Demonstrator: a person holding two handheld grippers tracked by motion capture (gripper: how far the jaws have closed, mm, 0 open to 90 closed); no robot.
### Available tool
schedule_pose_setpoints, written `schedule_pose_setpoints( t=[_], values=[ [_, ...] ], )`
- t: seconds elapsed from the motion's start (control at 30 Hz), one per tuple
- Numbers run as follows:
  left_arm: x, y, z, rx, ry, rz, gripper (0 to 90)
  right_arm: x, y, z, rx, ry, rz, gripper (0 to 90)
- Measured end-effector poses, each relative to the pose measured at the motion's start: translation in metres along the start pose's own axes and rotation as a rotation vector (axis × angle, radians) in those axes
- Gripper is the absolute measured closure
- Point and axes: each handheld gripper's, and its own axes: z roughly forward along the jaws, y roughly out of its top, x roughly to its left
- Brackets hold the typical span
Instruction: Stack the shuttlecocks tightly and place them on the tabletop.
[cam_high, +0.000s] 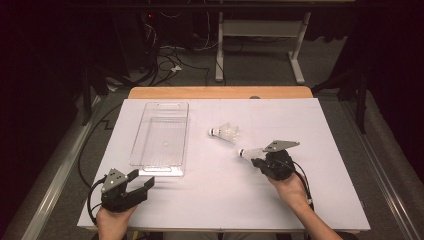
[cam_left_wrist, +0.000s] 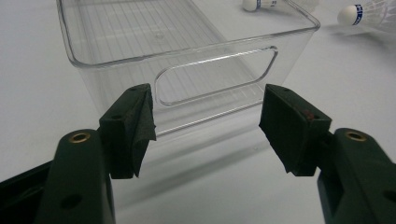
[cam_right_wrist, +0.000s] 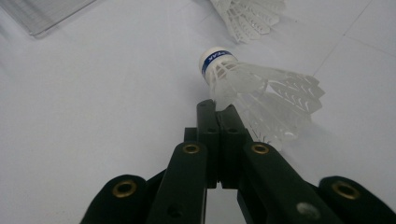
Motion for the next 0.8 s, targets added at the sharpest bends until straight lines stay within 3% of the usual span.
schedule_pose_setpoints(
  t=[0.8],
  values=[
    [0.000, 0.000, 0.000, -0.001, 0.000, -0.001, 36.0, -0.021, 0.022, 0.005, -0.002, -0.034, 0.022, 90.0]
  ],
)
